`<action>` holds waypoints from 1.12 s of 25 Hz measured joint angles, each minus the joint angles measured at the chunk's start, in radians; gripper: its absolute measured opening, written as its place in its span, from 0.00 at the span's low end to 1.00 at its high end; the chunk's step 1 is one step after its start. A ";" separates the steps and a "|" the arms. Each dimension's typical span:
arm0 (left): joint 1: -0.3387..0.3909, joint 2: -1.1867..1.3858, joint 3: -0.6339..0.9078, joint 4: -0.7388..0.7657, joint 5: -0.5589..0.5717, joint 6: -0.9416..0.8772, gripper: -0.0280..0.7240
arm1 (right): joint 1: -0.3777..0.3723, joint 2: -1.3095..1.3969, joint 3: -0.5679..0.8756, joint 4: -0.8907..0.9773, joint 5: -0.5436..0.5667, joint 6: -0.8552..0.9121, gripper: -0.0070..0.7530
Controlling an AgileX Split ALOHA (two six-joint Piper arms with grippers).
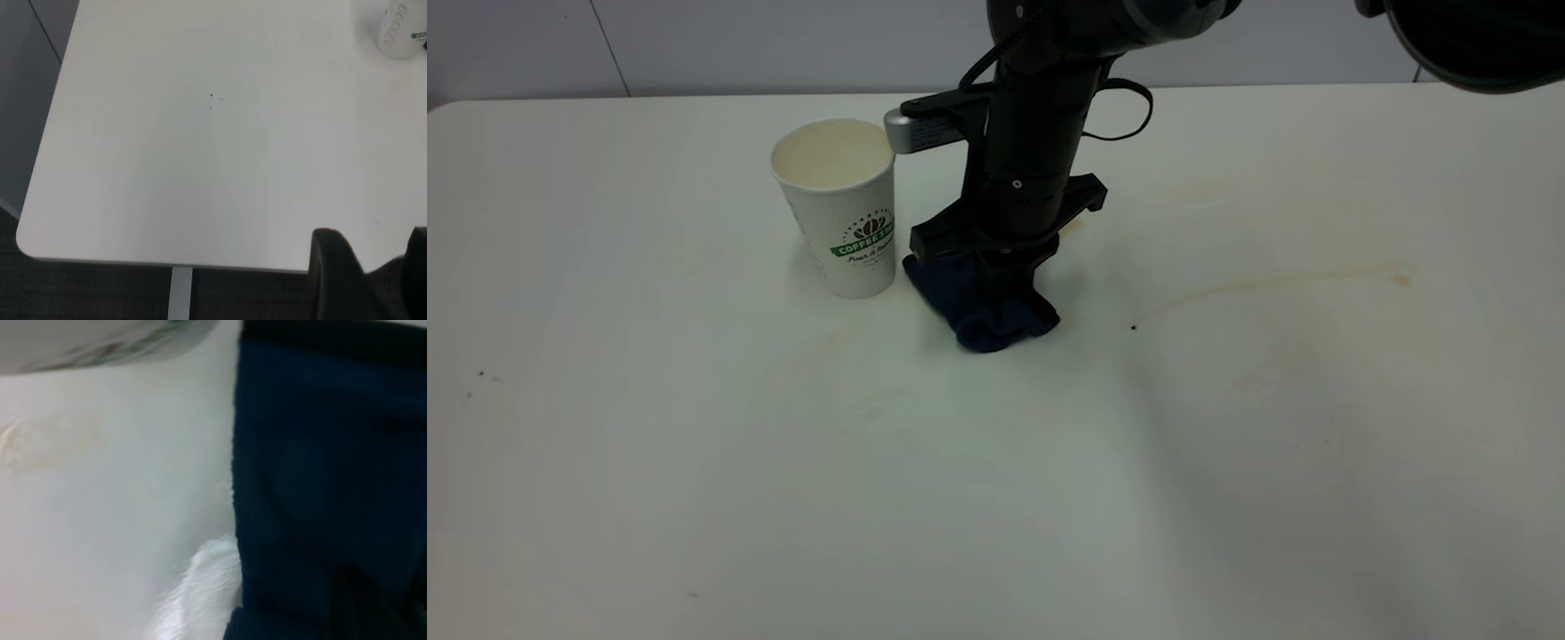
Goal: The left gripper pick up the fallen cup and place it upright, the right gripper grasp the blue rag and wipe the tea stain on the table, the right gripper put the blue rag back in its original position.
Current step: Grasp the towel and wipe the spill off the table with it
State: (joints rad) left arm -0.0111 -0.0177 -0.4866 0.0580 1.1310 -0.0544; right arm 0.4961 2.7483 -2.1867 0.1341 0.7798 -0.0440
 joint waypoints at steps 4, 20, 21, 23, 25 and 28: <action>0.000 0.000 0.000 0.000 0.000 0.000 0.41 | -0.047 0.000 0.000 -0.033 -0.034 0.013 0.07; 0.000 0.000 0.000 0.000 0.000 0.000 0.41 | -0.398 0.001 0.000 -0.134 0.008 0.173 0.07; 0.000 0.000 0.000 0.000 0.000 0.000 0.41 | -0.401 0.001 0.000 -0.134 0.008 0.173 0.07; 0.000 0.000 0.000 0.000 0.000 0.000 0.41 | -0.398 0.001 0.000 -0.110 0.003 0.164 0.07; 0.000 0.000 0.000 0.000 0.000 0.000 0.41 | -0.380 0.001 0.000 -0.055 -0.014 0.144 0.07; 0.000 0.000 0.000 0.000 0.000 0.000 0.41 | -0.326 0.002 0.000 0.037 -0.059 0.101 0.07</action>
State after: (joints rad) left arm -0.0111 -0.0177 -0.4866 0.0580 1.1310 -0.0544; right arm 0.1699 2.7500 -2.1867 0.1707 0.7205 0.0574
